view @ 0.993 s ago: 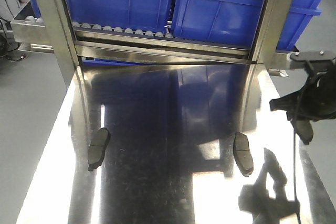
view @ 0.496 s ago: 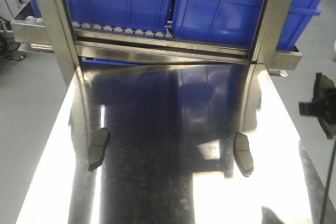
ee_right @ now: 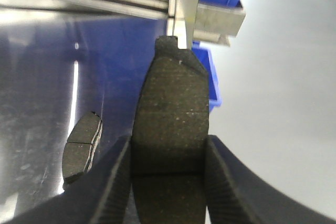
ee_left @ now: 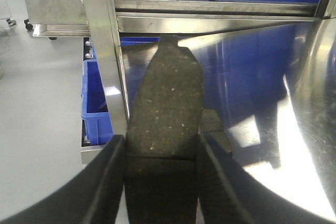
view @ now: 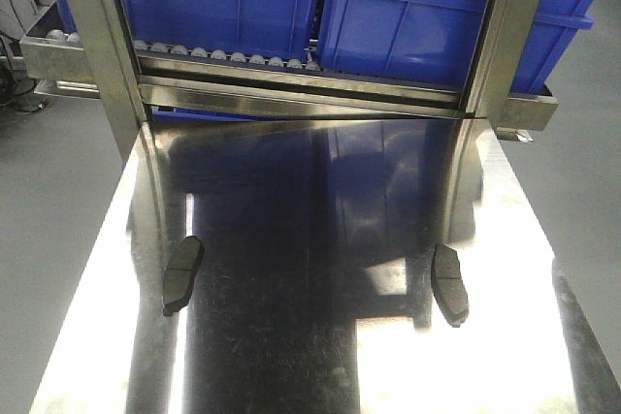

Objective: Move and align brake pads A on conveyor
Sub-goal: 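Hold both brake pads raised in the left and right grippers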

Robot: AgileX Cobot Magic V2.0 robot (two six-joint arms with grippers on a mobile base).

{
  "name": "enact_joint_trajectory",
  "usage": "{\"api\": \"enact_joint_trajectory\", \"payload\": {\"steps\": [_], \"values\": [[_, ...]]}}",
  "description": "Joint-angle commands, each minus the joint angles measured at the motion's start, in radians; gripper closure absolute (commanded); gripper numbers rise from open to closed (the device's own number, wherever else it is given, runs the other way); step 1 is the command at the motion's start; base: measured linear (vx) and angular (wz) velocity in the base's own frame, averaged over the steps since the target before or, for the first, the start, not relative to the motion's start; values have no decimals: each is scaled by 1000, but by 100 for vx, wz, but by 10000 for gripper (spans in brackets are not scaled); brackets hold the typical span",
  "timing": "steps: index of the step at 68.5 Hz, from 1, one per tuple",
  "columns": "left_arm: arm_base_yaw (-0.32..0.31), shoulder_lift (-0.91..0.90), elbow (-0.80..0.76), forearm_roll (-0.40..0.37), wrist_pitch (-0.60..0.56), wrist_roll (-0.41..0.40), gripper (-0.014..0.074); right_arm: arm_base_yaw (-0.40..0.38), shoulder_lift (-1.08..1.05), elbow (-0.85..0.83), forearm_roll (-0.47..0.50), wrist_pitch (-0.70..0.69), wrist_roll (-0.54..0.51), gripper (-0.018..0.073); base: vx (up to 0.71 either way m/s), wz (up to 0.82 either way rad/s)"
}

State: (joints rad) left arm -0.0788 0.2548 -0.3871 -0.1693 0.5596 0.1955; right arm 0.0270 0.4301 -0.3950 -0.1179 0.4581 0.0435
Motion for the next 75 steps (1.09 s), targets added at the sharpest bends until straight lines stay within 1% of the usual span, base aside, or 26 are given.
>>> {"api": "enact_joint_trajectory", "payload": {"steps": [1,13,33,75], "values": [[-3,8,-31,-19,-92,-4,505,-5,-73,2,-12,-101,-13,459,0,0],[-3,8,-31,-19,-92,-4,505,-5,-144,36,-12,-105,-13,459,0,0],[-3,8,-31,-19,-92,-4,505,-5,-145,35,-12,-136,-13,459,0,0],[-3,8,-31,-19,-93,-4,503,-5,-145,35,-12,-131,-13,459,0,0]]}}
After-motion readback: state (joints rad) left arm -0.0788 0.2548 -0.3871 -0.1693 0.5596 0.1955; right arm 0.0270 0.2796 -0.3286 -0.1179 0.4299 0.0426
